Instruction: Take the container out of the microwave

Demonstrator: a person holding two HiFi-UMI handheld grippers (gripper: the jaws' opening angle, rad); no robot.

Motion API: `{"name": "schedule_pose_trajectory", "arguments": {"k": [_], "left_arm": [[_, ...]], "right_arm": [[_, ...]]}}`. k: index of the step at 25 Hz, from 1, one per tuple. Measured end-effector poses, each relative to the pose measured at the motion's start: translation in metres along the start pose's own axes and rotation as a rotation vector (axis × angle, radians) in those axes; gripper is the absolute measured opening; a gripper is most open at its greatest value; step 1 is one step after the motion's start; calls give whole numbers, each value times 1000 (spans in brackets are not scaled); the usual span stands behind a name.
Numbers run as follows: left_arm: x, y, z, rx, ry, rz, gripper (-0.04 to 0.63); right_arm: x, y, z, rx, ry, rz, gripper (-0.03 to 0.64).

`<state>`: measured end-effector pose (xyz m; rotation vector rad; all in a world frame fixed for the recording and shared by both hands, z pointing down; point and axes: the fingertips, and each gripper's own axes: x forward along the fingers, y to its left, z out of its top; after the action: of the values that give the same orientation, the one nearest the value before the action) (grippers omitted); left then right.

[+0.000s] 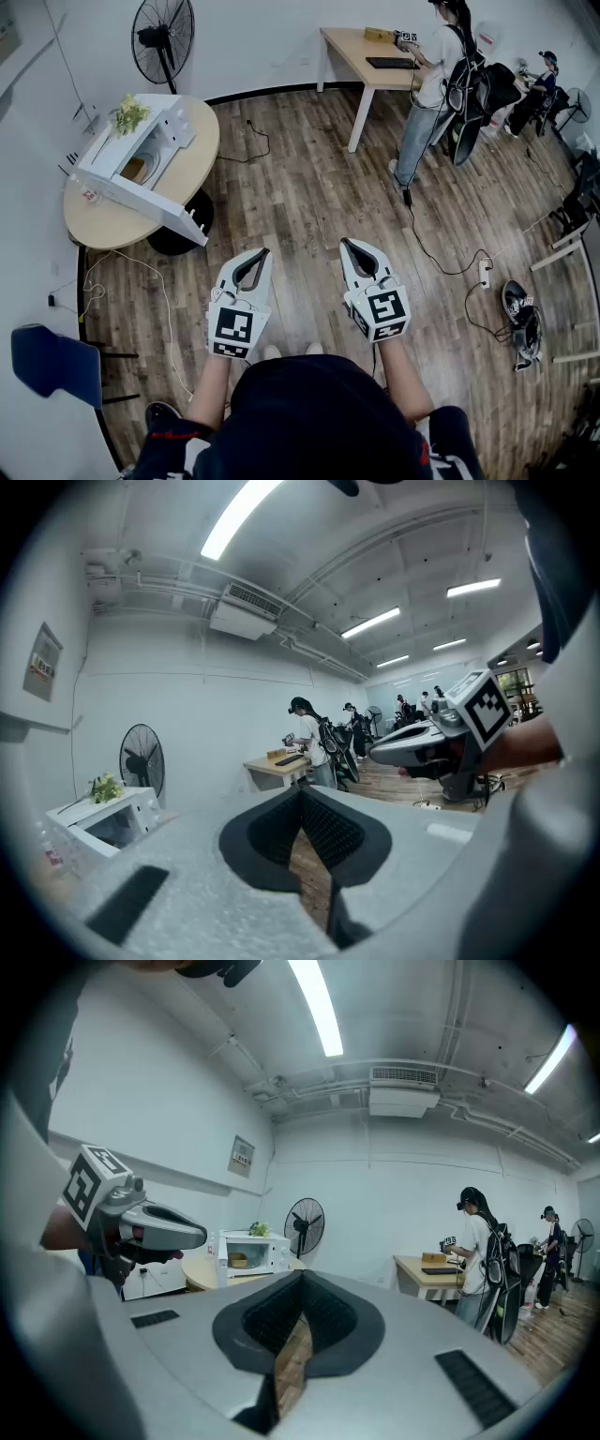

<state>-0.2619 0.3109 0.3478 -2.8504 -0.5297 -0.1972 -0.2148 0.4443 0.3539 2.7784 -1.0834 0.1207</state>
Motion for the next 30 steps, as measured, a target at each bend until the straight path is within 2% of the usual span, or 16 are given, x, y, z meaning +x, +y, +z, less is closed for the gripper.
{"name": "schedule_pose_trajectory", "arguments": {"k": [5, 14, 26, 30], "left_arm": [[2, 3, -4, -7, 9, -2, 14], [14, -8, -2, -21, 22, 1, 14], [22, -48, -14, -37, 66, 50, 14], [25, -41, -23, -51, 86, 79, 14]], "right_arm": [[2, 0, 2, 27, -21, 0, 8], [-3, -10, -9, 27, 0, 14, 8], [-13, -29, -39, 54, 17, 106, 8], [2, -25, -47, 79, 27, 151, 8]]}}
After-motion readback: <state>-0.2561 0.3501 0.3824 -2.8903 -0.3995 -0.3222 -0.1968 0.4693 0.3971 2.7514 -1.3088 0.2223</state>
